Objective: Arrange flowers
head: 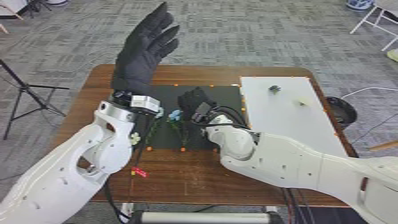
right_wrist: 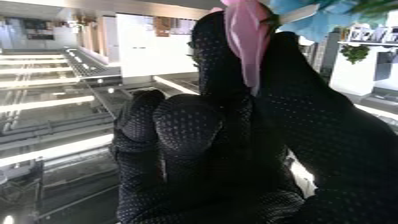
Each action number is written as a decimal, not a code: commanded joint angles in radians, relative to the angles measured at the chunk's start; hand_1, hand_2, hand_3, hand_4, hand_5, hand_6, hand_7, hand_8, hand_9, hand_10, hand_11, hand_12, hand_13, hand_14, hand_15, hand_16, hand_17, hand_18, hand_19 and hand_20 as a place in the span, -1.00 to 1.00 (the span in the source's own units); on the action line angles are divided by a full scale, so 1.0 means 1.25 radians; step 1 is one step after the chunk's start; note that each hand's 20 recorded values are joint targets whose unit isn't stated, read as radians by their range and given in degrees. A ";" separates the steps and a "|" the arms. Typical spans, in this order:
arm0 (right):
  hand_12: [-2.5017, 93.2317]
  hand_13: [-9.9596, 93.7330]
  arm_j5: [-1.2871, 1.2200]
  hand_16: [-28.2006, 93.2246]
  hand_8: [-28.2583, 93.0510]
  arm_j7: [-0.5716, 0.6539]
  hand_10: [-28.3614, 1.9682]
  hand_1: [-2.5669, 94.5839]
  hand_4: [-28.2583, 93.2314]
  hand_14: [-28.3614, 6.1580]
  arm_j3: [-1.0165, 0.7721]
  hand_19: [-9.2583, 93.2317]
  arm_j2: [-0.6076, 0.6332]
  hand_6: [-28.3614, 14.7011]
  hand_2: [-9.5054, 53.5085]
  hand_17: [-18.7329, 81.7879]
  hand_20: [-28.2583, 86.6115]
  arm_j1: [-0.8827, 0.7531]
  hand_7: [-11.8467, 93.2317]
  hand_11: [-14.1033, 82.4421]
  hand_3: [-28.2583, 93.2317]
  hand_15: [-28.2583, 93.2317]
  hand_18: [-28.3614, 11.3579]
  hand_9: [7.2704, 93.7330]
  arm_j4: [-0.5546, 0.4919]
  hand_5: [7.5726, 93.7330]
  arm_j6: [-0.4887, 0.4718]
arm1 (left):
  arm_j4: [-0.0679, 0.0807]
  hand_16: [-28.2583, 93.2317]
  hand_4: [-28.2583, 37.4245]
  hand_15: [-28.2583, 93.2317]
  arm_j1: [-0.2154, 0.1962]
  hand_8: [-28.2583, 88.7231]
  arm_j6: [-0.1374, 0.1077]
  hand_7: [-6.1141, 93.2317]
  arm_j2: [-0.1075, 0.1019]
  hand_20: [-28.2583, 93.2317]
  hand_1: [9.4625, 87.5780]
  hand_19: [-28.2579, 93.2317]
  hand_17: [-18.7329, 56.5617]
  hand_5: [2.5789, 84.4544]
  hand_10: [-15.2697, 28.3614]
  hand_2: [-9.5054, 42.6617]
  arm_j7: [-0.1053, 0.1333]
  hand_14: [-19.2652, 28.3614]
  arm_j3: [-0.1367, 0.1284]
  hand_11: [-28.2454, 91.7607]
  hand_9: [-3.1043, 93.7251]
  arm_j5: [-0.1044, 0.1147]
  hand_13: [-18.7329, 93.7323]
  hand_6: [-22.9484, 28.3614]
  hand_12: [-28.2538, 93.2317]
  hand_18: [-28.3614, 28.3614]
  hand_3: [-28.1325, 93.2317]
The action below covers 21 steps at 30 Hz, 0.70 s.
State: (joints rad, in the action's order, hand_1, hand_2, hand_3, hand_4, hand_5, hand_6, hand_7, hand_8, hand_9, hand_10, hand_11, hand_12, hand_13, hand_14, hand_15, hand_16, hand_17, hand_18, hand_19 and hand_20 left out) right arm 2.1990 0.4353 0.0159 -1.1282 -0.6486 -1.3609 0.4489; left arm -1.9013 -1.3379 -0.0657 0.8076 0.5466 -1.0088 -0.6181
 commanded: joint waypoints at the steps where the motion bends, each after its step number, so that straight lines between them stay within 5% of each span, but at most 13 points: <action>1: -0.17 0.52 0.002 -0.10 -0.56 -0.002 0.48 -0.12 -1.00 0.32 -0.004 0.82 0.012 0.41 -1.00 0.03 0.34 0.012 -0.10 -0.17 0.76 0.77 -0.49 0.74 -0.011 0.50 0.006 | -0.003 -0.40 -0.96 -0.25 -0.002 -0.64 0.003 -0.57 0.005 -0.33 -0.60 -0.01 -0.83 -0.42 0.14 -0.83 0.004 0.37 -0.003 -0.29 -0.52 0.000 -0.38 -0.06 -0.21 0.66 0.59; 21: -0.44 0.46 -0.003 -0.11 -0.65 0.002 0.33 -0.31 -1.00 0.27 -0.021 0.80 0.048 0.44 -1.00 -0.02 0.36 0.004 -0.19 0.03 0.83 0.78 -0.51 0.58 -0.043 0.42 -0.012 | -0.005 -0.40 -0.96 -0.25 -0.014 -0.64 -0.003 -0.58 0.004 -0.33 -0.60 -0.02 -0.84 -0.42 0.13 -0.83 0.003 0.37 -0.014 -0.30 -0.52 0.001 -0.38 -0.06 -0.21 0.66 0.59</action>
State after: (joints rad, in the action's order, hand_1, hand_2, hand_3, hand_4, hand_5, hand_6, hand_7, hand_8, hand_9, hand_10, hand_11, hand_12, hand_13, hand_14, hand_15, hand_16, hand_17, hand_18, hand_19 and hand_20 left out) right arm 2.1937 0.4347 -0.0010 -1.0912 -0.6490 -1.3886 0.4395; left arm -1.9009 -1.3420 -0.0664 0.8076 0.5478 -1.0128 -0.6176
